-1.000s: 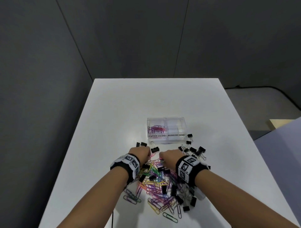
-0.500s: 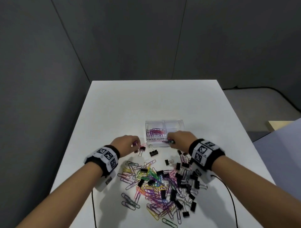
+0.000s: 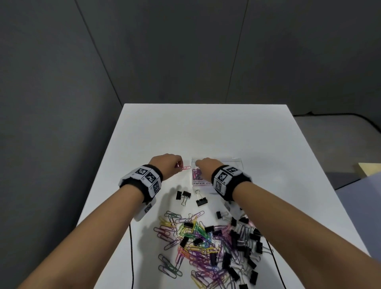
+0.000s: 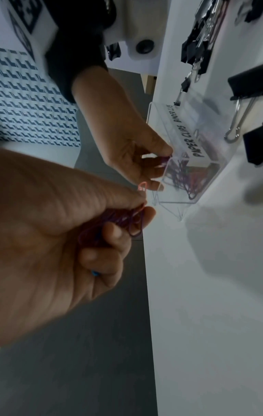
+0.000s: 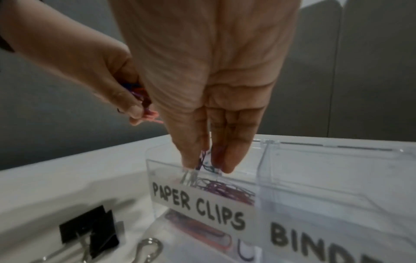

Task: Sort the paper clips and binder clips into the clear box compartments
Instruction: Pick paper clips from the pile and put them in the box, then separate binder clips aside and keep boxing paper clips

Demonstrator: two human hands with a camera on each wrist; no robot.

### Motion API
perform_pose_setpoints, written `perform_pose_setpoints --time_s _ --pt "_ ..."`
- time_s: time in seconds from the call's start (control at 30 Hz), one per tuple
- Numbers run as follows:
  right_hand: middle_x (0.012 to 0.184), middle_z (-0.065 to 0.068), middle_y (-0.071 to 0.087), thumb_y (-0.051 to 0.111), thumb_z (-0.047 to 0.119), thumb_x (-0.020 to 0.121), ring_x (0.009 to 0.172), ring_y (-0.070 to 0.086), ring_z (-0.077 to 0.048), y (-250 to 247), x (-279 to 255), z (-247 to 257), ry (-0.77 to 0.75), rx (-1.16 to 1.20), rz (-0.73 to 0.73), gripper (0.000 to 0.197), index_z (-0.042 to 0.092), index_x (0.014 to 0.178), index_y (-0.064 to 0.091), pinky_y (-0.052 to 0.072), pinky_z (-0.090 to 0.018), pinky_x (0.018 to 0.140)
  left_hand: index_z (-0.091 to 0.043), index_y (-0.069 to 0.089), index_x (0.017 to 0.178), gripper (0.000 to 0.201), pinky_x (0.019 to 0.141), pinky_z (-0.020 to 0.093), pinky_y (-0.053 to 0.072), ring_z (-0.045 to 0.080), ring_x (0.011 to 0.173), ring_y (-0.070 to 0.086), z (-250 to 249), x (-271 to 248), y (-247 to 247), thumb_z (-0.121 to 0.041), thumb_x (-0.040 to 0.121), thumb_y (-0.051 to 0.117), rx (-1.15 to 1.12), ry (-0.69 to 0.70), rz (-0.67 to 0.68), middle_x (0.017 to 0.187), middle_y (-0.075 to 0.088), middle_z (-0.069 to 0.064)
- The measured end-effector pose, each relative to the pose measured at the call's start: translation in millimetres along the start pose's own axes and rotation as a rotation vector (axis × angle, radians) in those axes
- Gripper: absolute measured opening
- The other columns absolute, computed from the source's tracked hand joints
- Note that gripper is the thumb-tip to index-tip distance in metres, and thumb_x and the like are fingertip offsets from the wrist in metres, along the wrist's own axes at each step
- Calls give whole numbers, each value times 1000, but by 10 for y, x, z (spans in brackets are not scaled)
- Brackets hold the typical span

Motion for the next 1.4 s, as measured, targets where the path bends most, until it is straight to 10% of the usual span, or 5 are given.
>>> perform_pose_setpoints --time_s 0.6,0.83,1.03,1.4 --pt "112 -5 66 41 17 97 99 61 -23 386 -962 -730 105 264 -202 23 12 109 61 49 -32 84 -18 53 127 33 94 35 43 26 117 56 -842 362 344 -27 96 44 206 216 121 126 60 5" --pt "111 -6 65 41 16 97 97 61 -23 577 -1194 -796 165 272 -161 23 11 110 60 48 -31 82 -17 37 139 42 120 49 10 19 135 40 -835 126 502 -32 101 31 26 287 158 149 37 2" --pt "117 -10 61 42 11 93 102 60 -27 888 -1445 -1051 390 204 -27 25 10 116 53 46 -32 78 -15 51 129 35 94 34 43 25 117 52 -825 -293 603 -15 94 44 36 375 -80 131 50 5" --pt "122 -18 55 49 14 94 109 57 -32 1233 -1494 -948 562 301 -77 22 1 111 56 45 -33 83 -21 20 149 55 110 39 33 25 139 31 -1514 -614 1179 -18 98 41 311 599 92 158 19 3"
Point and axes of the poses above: each hand's wrist, its own x-axis towards the middle knuckle, its own y-axis out of the palm, z = x × y, the point moved 5 cm from there along x, towards the middle knuckle
